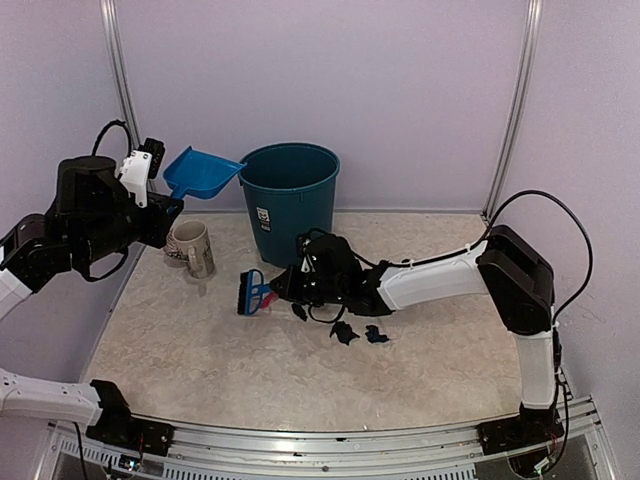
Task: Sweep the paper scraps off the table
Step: Sweep the paper scraps at the center of the board.
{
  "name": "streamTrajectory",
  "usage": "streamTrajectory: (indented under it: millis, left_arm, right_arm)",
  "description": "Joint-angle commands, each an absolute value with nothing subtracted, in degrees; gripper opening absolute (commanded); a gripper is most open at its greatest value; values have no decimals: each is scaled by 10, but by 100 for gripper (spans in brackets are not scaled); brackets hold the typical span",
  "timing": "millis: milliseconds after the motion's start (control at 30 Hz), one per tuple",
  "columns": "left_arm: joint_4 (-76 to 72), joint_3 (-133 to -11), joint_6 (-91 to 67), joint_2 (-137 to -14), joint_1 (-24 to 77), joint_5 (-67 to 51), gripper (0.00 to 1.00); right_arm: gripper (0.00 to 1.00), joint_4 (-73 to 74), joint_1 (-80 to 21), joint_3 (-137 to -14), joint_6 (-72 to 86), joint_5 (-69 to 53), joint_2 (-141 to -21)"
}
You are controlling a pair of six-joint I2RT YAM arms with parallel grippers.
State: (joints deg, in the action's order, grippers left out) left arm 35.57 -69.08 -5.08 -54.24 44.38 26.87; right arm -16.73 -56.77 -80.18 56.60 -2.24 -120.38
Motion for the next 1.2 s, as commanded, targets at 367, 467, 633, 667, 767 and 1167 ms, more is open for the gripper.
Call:
streamTrajectory:
  millis: [367, 467, 633, 667, 767, 1167]
  left_arm:
    - [295, -595, -68, -477, 464, 165, 0]
    - [281, -580, -67, -480, 478, 154, 0]
    - [270, -565, -70, -490, 504, 163, 0]
    - [269, -564, -69, -492, 509, 165, 0]
    - [265, -561, -69, -498, 519, 173, 0]
    - [243, -560, -52, -504, 532, 185, 0]
  right_arm:
    - [0, -214, -448, -517, 646, -40, -1044]
    - [0, -205, -428, -458, 646, -33, -990]
    - [0, -176, -396, -372, 645, -29, -902]
    - [0, -168, -392, -358, 643, -26, -883]
    - [0, -126, -385, -323, 634, -6, -810]
    - [0, -102, -395, -431, 589, 11, -741]
